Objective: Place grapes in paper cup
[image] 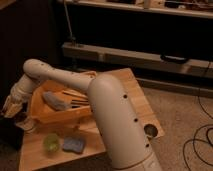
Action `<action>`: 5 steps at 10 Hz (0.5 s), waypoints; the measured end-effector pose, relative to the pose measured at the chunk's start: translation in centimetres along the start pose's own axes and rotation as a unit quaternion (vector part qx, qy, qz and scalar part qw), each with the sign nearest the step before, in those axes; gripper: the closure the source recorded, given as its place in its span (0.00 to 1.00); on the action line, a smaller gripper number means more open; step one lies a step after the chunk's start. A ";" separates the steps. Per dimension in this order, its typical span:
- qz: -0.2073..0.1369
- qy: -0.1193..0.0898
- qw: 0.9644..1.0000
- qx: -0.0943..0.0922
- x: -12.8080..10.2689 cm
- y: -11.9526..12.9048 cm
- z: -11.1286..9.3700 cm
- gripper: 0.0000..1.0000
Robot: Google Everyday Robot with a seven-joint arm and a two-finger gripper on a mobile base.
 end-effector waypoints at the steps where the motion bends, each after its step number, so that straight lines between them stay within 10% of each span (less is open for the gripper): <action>1: 0.002 0.002 1.000 0.002 0.2 0.0 -0.1 0.32; 5: 0.019 0.011 1.000 0.020 1.3 -0.6 -0.9 0.20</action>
